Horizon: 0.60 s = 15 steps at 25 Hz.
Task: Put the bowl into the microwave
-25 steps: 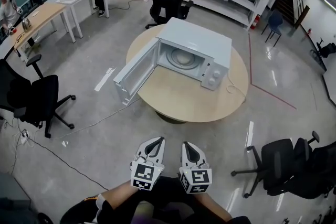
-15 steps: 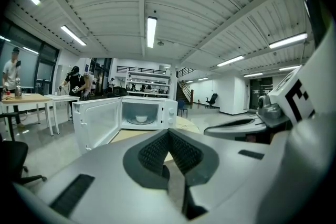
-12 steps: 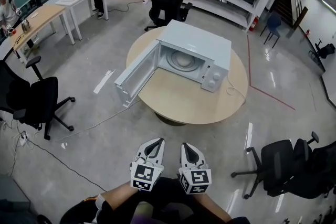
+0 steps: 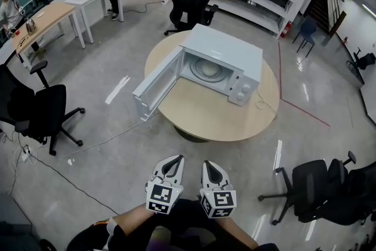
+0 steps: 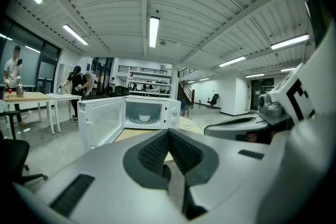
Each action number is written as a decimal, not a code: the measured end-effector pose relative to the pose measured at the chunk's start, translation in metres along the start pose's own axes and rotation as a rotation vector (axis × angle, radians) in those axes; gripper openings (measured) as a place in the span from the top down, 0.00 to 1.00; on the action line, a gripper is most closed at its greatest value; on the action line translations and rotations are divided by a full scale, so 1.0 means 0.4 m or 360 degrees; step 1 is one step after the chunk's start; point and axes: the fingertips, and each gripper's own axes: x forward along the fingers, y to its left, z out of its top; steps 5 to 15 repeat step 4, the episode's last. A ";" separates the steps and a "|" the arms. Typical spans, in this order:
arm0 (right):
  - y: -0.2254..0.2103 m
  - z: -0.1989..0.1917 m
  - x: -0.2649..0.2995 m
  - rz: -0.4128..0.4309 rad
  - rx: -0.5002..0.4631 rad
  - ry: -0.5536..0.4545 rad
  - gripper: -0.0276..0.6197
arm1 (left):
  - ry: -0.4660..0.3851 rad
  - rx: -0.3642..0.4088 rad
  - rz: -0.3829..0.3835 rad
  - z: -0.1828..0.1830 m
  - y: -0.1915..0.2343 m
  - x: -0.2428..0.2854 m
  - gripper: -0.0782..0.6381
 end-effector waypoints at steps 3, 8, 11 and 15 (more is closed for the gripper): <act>0.008 -0.001 0.006 0.0001 0.0000 0.0000 0.93 | -0.0002 -0.0001 0.0002 0.000 0.011 -0.003 0.83; 0.011 0.000 0.008 0.0001 -0.0001 0.0000 0.93 | -0.0003 0.0000 0.0003 0.000 0.014 -0.004 0.83; 0.011 0.000 0.008 0.0001 -0.0001 0.0000 0.93 | -0.0003 0.0000 0.0003 0.000 0.014 -0.004 0.83; 0.011 0.000 0.008 0.0001 -0.0001 0.0000 0.93 | -0.0003 0.0000 0.0003 0.000 0.014 -0.004 0.83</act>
